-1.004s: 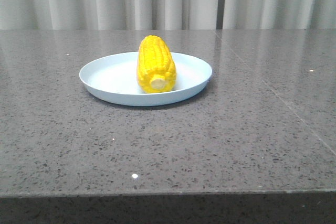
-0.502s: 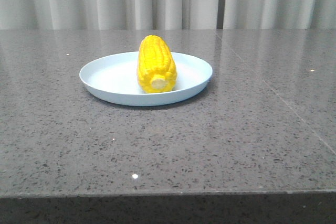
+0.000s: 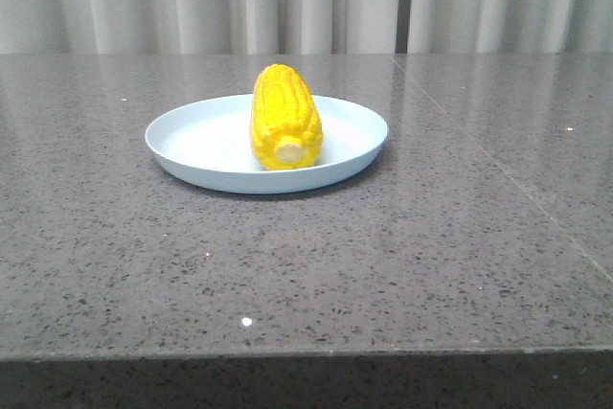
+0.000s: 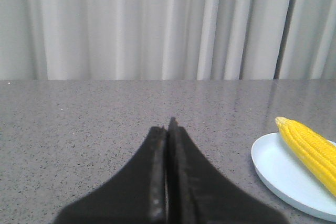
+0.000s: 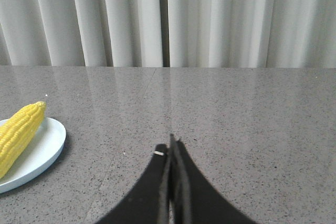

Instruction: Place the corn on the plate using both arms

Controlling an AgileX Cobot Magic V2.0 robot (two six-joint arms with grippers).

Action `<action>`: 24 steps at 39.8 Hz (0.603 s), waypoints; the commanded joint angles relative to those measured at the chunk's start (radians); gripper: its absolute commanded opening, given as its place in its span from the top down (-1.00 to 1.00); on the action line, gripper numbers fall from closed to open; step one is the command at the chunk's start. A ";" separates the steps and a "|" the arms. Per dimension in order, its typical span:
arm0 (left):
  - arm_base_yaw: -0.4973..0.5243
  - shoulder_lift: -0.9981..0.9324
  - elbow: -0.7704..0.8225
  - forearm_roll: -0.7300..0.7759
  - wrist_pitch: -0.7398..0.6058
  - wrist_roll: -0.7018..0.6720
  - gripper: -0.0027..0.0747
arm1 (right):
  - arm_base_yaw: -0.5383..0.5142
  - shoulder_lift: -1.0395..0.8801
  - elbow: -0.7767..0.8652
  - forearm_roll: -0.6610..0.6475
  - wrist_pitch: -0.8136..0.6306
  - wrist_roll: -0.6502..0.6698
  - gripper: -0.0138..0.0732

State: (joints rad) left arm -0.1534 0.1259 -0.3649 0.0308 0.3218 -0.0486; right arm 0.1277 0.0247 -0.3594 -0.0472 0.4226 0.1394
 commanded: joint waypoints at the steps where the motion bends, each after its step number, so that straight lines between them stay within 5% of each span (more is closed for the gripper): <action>1: 0.002 0.011 -0.026 0.000 -0.084 0.000 0.98 | -0.005 0.014 -0.023 -0.019 -0.083 -0.012 0.84; 24: 0.126 -0.150 0.163 0.023 -0.096 0.000 0.98 | -0.005 0.014 -0.023 -0.019 -0.083 -0.012 0.84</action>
State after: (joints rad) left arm -0.0440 -0.0038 -0.2061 0.0493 0.3134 -0.0486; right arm 0.1277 0.0247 -0.3575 -0.0472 0.4207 0.1376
